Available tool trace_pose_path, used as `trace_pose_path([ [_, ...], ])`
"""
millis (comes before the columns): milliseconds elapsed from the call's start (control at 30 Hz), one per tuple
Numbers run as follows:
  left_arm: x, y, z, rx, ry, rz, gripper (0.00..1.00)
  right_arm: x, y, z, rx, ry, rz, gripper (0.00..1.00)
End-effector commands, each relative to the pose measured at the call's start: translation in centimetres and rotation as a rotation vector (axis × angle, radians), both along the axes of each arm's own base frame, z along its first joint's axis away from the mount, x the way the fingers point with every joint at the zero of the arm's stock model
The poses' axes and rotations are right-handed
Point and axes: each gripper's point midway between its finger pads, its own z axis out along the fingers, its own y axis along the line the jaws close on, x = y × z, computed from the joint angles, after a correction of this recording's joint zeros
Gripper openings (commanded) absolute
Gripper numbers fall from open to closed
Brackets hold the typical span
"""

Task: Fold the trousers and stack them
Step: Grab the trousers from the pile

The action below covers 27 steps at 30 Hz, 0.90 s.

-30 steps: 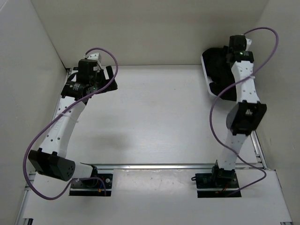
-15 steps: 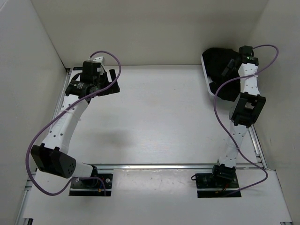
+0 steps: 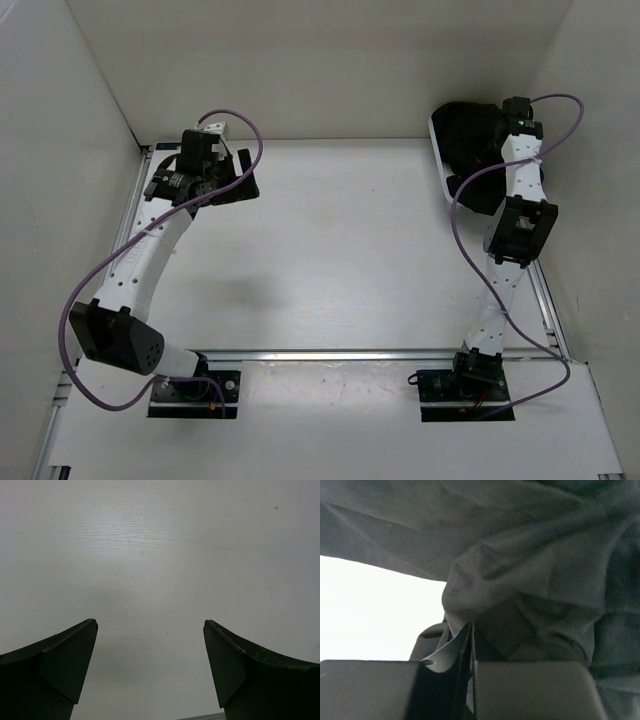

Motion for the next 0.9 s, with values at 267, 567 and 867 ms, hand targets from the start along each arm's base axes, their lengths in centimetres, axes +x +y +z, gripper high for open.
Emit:
trace_pose_path([
  [267, -1.5, -0.1, 4.6, -0.039, -0.108, -0.024, 1.00, -0.2, 3.6, 19.9, -0.041, -0.436, 0.095, 0.00],
  [567, -1.7, -0.6, 4.6, -0.065, -0.101, -0.042, 1.00, -2.7, 0.0, 14.7, -0.155, -0.238, -0.023, 1.00],
  [867, -1.5, -1.0, 2.4, -0.048, -0.037, -0.069, 1.00, -5.0, -5.2, 6.8, -0.338, 0.027, -0.253, 1.00],
])
